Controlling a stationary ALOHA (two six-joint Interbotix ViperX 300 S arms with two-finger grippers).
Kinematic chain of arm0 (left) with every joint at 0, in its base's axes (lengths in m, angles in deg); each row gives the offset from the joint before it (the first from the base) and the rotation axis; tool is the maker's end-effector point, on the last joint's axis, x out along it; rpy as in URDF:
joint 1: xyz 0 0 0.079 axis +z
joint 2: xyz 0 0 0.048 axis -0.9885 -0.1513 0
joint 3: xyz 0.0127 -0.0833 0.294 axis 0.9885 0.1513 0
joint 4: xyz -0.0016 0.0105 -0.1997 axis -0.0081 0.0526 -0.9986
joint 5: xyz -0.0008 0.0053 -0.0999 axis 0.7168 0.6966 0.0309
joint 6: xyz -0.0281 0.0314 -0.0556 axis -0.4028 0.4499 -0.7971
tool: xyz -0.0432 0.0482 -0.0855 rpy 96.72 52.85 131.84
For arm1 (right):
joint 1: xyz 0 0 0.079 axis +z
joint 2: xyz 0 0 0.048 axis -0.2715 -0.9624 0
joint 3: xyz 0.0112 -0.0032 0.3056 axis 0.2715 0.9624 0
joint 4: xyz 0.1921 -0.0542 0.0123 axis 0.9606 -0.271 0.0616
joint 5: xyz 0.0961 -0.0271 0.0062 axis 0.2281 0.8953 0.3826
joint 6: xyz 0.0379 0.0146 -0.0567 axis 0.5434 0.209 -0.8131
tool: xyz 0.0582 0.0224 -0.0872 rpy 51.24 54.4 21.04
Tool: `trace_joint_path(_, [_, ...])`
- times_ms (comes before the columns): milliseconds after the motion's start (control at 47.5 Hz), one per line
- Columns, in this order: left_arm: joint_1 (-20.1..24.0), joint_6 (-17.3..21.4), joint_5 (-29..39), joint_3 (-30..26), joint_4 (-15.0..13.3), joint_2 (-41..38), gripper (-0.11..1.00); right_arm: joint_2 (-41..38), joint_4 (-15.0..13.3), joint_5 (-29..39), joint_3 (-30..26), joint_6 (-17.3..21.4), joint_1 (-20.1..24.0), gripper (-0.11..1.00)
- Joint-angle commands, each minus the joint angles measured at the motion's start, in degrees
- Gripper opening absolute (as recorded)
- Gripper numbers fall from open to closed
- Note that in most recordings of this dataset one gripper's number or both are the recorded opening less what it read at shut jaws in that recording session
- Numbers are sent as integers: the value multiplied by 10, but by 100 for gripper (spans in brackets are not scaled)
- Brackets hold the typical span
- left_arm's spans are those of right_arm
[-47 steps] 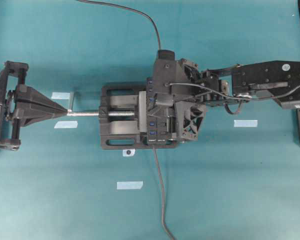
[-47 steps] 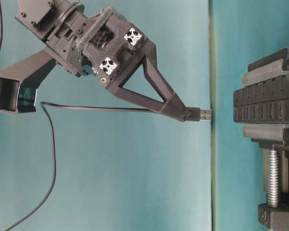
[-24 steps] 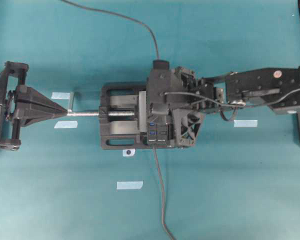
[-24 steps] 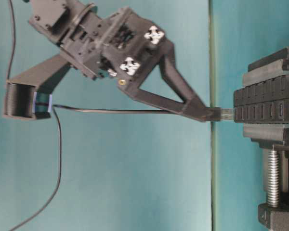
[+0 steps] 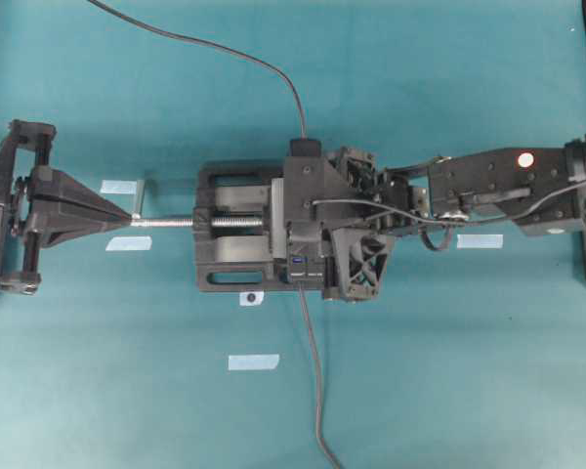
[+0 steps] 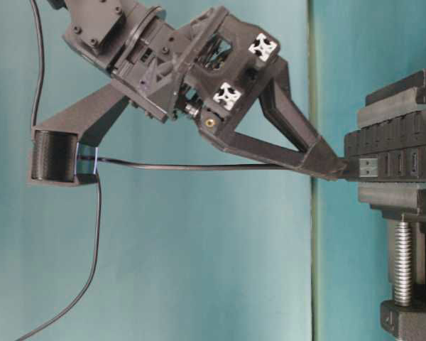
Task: Insert the USB into the front port of the fixed hub.
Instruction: 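Carry the held plug to the hub's front port with the right gripper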
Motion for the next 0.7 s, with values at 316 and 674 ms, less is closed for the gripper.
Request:
trace_joint_path(316, [-1,0,-4,-6,2,-3,0,-3,3,-11,-5,7,7,9])
trace_joint_path(674, [-1,-1,-4,-4,2,-2,0,-5,3,-11,2,7,11,9])
